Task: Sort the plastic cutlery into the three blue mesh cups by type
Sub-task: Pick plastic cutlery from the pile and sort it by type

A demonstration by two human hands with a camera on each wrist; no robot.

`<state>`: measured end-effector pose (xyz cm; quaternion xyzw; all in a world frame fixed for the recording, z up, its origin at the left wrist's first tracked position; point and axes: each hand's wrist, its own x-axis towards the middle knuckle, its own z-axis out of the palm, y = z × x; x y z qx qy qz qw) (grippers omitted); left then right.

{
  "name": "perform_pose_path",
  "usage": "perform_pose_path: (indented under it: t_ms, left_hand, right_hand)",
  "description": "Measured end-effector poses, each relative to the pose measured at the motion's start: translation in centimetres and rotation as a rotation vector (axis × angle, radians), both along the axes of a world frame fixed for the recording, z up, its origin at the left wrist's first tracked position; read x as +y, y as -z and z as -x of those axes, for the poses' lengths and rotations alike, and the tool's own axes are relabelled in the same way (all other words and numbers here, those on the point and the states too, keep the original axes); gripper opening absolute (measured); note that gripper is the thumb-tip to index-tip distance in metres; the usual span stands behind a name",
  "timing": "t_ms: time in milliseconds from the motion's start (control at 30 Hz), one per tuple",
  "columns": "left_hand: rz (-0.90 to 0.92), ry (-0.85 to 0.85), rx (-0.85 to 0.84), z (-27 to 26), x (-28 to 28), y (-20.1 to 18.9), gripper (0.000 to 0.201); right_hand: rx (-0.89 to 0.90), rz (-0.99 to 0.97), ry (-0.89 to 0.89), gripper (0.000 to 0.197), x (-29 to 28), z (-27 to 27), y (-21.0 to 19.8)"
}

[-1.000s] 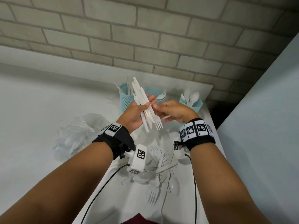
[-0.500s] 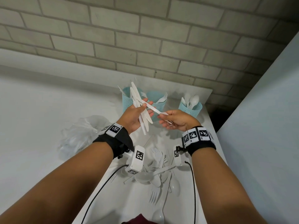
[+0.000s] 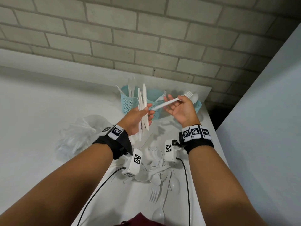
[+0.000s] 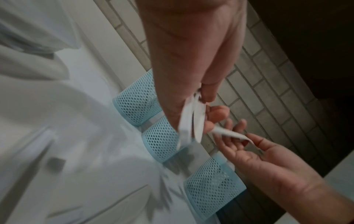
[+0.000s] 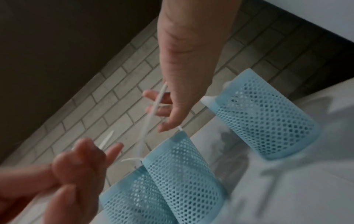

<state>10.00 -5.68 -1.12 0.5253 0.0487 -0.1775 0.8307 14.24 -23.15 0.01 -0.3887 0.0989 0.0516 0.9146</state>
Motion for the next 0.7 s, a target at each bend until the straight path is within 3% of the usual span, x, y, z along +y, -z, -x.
perform_pose_path:
  t_ms: [100, 300, 500, 700]
  left_hand:
    - [-0.047, 0.089, -0.011, 0.0, 0.0, 0.1, 0.029]
    - [-0.096, 0.369, -0.079, 0.8, 0.3, 0.1, 0.027]
    - [0.024, 0.480, -0.092, 1.5, 0.6, -0.2, 0.031]
    - [0.059, 0.453, -0.091, 1.6, 0.6, 0.0, 0.028]
  right_hand:
    - [0.041, 0.064, 0.059, 0.019, 0.5, -0.4, -0.6]
    - [-0.035, 0.588, -0.123, 0.011, 0.6, -0.2, -0.5]
    - [0.005, 0.676, -0.391, 0.011, 1.1, 0.7, 0.2]
    - [-0.061, 0.646, -0.411, 0.012, 1.5, 1.1, -0.2]
